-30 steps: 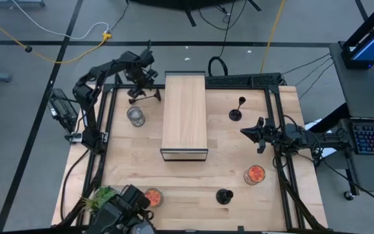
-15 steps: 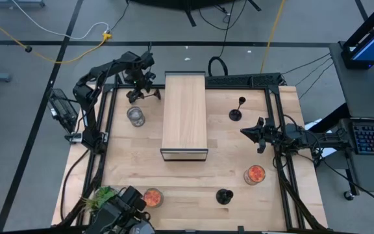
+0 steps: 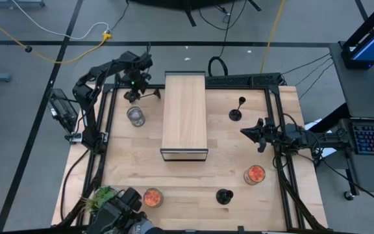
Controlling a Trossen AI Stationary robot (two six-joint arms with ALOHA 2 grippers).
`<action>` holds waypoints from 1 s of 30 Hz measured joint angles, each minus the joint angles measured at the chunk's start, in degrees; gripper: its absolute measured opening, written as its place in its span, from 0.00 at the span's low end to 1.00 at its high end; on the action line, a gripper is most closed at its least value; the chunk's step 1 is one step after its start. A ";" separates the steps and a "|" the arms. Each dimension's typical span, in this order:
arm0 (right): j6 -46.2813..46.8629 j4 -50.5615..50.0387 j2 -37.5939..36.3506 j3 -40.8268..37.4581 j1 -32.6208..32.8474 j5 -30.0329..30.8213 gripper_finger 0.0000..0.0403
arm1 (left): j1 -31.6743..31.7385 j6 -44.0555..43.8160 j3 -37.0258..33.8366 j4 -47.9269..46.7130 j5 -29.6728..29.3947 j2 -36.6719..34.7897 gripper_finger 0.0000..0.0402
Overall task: Pick & Place candle stick holders
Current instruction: Put the top left black candle holder on the shelf
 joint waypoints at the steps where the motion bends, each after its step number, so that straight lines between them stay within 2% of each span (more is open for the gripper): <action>1: 0.58 -0.01 -0.01 0.01 0.01 0.00 0.00 | -0.08 -0.52 -0.56 0.13 0.00 0.01 0.52; 9: 4.50 -0.01 0.01 0.01 0.01 0.00 0.00 | -0.31 -2.01 -4.98 4.68 0.06 0.02 0.52; 15: 5.68 -0.01 0.01 0.01 -0.01 0.00 0.00 | -0.44 -3.49 -5.78 8.81 -0.17 0.02 0.52; 21: 5.58 -0.01 -0.01 0.00 -0.01 0.00 0.00 | 0.00 -0.56 -5.78 8.10 6.43 -0.58 0.52; 24: 5.56 -0.01 -0.01 0.01 -0.01 0.00 0.00 | 0.16 -0.68 -5.78 8.58 7.02 -2.16 0.52; 27: 5.55 -0.01 0.00 0.00 -0.01 0.02 0.00 | 0.74 -2.06 -5.78 9.12 5.89 -4.62 0.52; 30: 5.55 -0.01 -0.01 -0.01 0.01 0.04 0.00 | 1.10 -5.28 -5.76 10.19 1.30 -6.38 0.52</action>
